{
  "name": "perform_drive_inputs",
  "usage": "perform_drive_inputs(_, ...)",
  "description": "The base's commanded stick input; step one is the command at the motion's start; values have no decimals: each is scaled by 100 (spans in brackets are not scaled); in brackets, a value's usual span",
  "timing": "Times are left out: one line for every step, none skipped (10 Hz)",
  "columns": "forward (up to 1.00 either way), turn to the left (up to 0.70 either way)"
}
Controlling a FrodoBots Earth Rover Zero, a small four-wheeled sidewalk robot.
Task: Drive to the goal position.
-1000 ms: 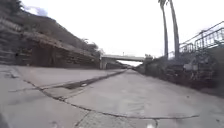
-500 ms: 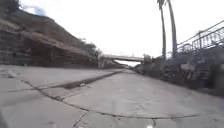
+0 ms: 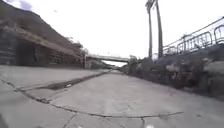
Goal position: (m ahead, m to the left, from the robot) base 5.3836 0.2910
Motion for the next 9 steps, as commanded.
perform_drive_inputs(70,0)
perform_drive_inputs(70,-27)
perform_drive_inputs(70,-27)
perform_drive_inputs(70,-22)
perform_drive_inputs(70,-8)
perform_drive_inputs(70,0)
perform_drive_inputs(70,0)
perform_drive_inputs(70,0)
perform_drive_inputs(70,0)
